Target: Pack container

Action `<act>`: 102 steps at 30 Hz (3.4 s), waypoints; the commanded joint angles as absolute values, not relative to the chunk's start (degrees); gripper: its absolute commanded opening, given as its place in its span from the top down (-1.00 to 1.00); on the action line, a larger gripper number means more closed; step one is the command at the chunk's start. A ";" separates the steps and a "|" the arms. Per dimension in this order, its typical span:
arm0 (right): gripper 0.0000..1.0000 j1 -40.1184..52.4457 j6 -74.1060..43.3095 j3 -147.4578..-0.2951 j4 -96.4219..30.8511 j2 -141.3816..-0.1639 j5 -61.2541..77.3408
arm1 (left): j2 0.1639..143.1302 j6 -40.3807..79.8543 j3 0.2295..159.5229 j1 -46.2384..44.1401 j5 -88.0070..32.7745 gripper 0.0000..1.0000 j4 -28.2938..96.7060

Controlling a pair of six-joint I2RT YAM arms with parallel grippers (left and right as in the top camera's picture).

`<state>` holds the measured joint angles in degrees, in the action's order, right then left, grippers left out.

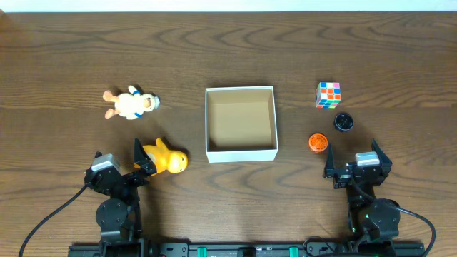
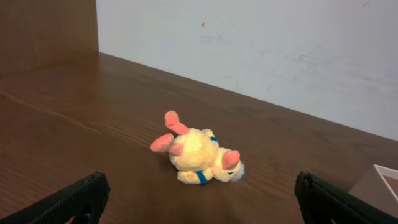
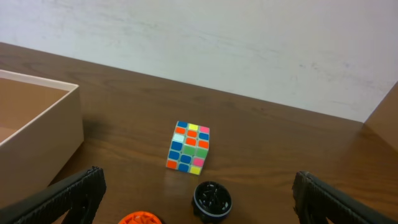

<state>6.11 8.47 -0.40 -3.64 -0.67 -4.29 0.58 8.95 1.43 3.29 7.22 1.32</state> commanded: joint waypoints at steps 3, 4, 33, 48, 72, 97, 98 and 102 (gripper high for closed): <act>-0.98 5.74 9.28 -0.32 -3.90 -0.38 -4.08 | 1.78 8.36 0.23 4.49 7.05 -0.96 3.57; -0.98 5.74 9.28 -0.32 -3.88 -0.38 -4.08 | 1.78 8.36 0.23 4.49 7.05 -0.96 3.55; -0.98 5.74 9.28 -0.32 -3.90 -0.38 -4.08 | 1.78 8.36 0.23 4.49 7.05 -0.96 3.55; -0.98 5.74 9.28 -0.32 -3.90 -0.38 -4.05 | 1.78 8.36 0.23 4.49 7.05 -0.96 3.55; -0.98 5.72 2.33 -0.32 -0.97 -0.38 -4.23 | 2.66 8.45 0.23 4.49 6.07 -0.96 3.60; -0.98 5.54 -5.72 -30.83 -14.85 -39.94 -0.03 | 65.78 -18.68 73.30 4.43 -13.21 -0.96 50.74; -0.99 5.54 -5.72 -31.46 -14.83 -41.36 0.97 | 67.75 -20.82 75.24 4.43 -13.15 -0.96 53.93; -0.98 5.52 -5.80 -32.32 -14.83 -46.28 1.58 | 74.35 -22.44 78.48 4.49 -6.90 -0.96 60.73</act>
<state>5.91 -5.02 -31.16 -14.39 -43.81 -0.91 70.83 -14.92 76.58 4.14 -9.21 58.92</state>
